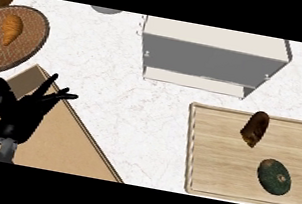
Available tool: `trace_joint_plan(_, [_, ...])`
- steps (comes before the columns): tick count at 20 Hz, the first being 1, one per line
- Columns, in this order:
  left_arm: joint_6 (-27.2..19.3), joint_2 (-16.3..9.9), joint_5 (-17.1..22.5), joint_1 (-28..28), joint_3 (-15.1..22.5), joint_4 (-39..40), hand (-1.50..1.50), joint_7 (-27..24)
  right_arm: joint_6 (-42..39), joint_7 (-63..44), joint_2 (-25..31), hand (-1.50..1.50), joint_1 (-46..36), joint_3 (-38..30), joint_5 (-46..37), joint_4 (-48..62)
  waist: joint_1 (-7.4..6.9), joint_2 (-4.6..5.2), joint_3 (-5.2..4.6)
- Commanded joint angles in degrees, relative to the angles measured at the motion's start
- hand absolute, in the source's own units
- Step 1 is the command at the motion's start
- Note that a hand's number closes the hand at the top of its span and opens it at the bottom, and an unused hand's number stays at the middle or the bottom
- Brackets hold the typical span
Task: Pick the squash from the tray and place it in the tiered shelf
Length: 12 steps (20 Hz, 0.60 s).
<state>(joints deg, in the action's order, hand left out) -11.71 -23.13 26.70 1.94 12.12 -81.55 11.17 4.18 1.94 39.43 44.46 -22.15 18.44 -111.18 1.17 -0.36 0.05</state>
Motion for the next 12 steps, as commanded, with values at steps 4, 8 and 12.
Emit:
trace_joint_plan(4, [-1.13,-0.31,-2.8,1.41,0.53,2.95,0.0,2.03,11.65,-25.81,1.8,-1.5,-0.77,3.79,-8.55,-16.8,-1.49,0.76,-0.26])
trace_joint_plan(8, [-0.51,0.09,-2.96,0.33,0.38,2.03,0.0,1.61,13.63,-37.97,5.65,-1.5,-5.43,4.98,-13.28,-17.77,-2.22,0.71,-0.18])
trace_joint_plan(12, [1.42,-0.72,-2.68,3.1,-0.97,5.02,0.0,2.29,15.06,-49.58,7.92,-1.5,-12.45,12.12,-19.31,-16.92,-2.69,0.91,-0.18])
